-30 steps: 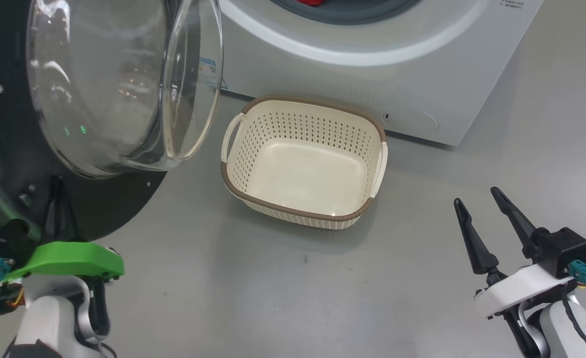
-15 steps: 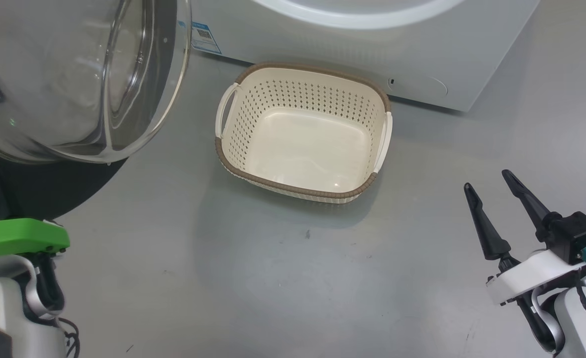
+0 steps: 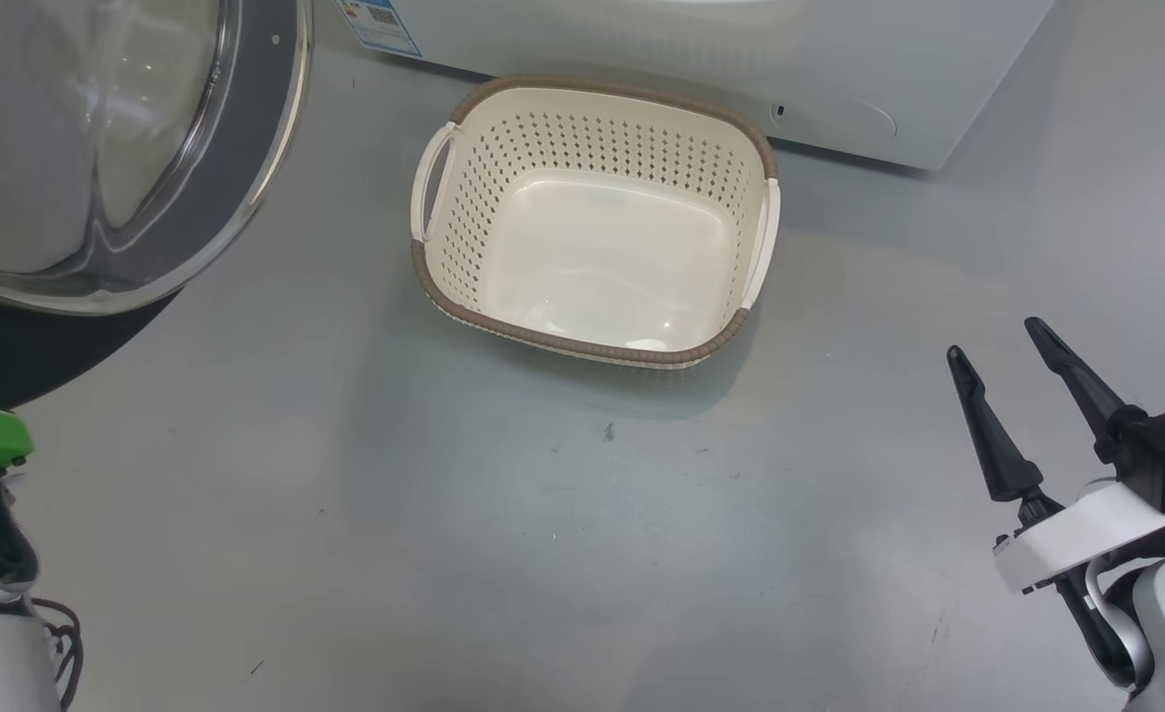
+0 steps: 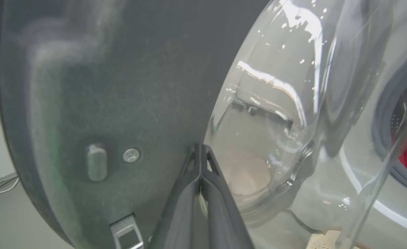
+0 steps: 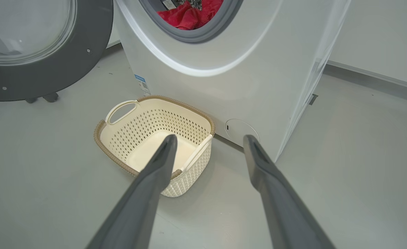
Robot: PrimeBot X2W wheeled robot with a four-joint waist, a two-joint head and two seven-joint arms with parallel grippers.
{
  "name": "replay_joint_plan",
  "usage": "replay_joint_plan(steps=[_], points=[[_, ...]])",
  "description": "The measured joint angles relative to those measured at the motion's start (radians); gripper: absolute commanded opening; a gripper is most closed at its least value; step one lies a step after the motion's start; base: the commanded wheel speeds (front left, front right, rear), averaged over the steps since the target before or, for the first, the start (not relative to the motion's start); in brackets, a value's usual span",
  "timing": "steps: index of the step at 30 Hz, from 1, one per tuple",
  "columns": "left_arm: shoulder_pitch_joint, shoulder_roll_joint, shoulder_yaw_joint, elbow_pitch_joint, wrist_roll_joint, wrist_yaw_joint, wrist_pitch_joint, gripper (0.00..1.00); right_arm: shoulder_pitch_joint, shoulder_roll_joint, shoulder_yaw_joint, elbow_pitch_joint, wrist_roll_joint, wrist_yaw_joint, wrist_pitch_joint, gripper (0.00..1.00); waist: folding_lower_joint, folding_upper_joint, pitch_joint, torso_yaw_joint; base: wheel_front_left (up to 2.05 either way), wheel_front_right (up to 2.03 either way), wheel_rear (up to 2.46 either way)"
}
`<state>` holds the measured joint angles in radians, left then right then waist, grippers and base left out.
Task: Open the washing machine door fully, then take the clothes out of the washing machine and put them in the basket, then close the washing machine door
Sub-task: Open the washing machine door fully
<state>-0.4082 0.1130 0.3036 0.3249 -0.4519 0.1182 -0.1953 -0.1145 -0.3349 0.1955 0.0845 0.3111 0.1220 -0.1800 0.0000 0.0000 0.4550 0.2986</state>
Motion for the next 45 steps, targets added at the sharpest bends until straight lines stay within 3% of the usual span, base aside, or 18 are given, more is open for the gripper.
replay_joint_plan(steps=[9,24,45], points=[[-0.042,0.0,0.042,0.045,-0.015,0.0,-0.012,0.0,0.0,-0.026,-0.02,-0.022,0.0,0.0,0.009,1.0,0.0,0.0,0.032,0.001,0.0,0.0,0.0],[-0.07,0.0,0.018,0.118,-0.002,0.001,-0.026,0.0,0.0,-0.027,-0.022,-0.02,0.004,0.0,0.007,1.0,0.0,0.0,0.028,0.008,0.0,0.0,0.0],[-0.04,0.027,-0.072,0.146,0.096,-0.023,-0.045,0.0,-0.022,0.079,0.021,0.072,0.034,0.0,-0.037,1.0,0.0,0.0,-0.123,-0.027,0.0,0.0,0.0]])
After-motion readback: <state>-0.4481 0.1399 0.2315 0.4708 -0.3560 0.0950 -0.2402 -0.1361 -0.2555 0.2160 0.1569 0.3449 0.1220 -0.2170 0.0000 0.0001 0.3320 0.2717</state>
